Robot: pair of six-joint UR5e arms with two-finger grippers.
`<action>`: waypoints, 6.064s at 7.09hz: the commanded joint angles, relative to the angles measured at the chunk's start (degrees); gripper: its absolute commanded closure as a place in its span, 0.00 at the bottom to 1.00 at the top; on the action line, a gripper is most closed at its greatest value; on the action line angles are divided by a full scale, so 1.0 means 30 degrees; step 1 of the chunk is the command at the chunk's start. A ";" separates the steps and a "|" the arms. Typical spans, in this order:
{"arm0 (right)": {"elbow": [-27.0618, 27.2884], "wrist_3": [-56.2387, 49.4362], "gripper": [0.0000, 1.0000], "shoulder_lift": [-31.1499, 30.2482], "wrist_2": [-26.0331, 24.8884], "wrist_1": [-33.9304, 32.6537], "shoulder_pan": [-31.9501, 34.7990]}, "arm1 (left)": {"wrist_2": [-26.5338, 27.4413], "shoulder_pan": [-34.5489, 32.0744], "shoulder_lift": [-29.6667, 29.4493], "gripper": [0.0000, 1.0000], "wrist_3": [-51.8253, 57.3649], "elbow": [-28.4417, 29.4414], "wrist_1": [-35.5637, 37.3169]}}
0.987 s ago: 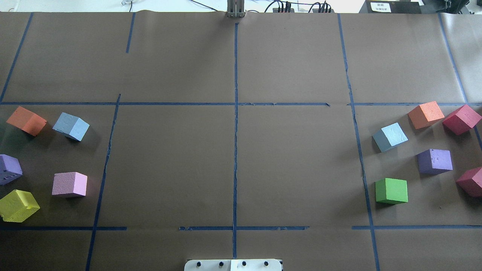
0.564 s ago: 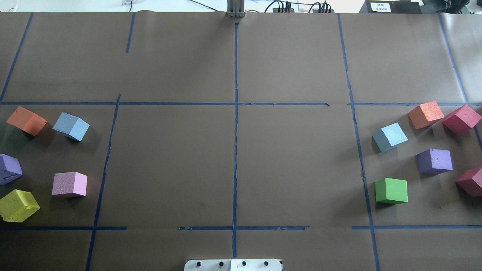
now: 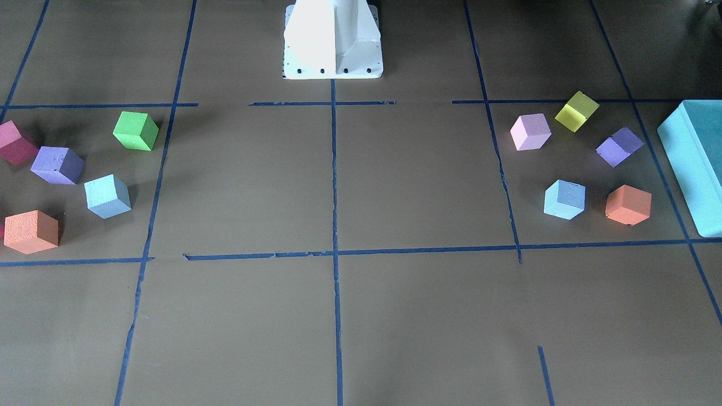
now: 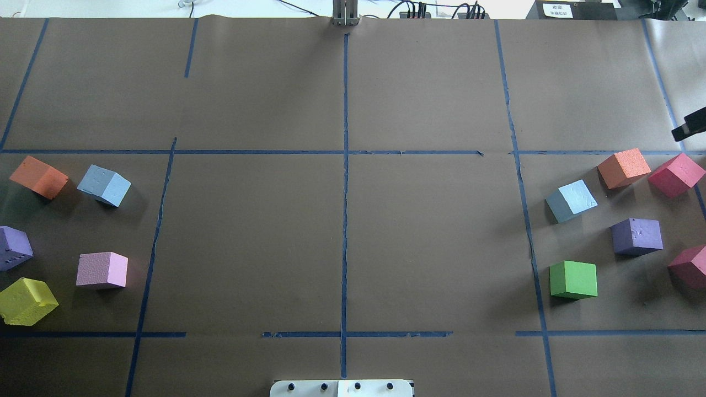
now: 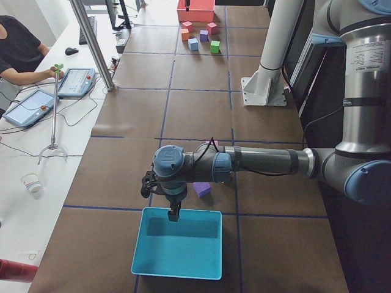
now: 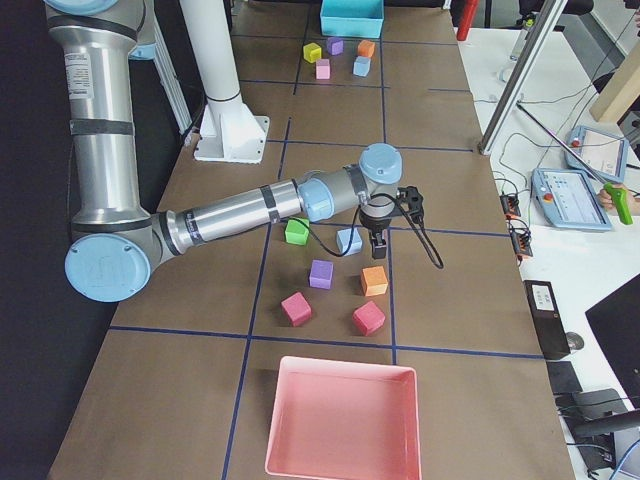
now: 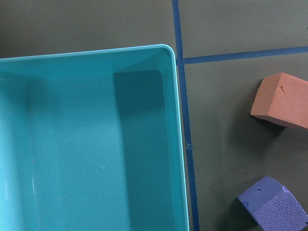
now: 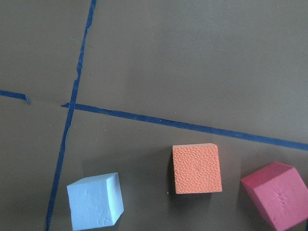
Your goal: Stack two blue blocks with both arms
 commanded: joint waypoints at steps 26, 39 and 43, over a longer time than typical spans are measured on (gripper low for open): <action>-0.1942 1.1795 0.97 1.0810 -0.5398 -0.4864 -1.0154 | -0.0730 -0.0030 0.0059 0.00 0.0002 -0.0184 0.0026; -1.1214 1.8239 0.45 1.7191 -0.8805 -0.0061 -1.4063 | -0.0730 -0.0030 0.0059 0.00 0.0002 -0.0184 0.0026; -1.0982 1.8239 0.00 1.7249 -0.9304 -0.0090 -1.4210 | -0.0730 -0.0030 0.0059 0.00 0.0002 -0.0184 0.0026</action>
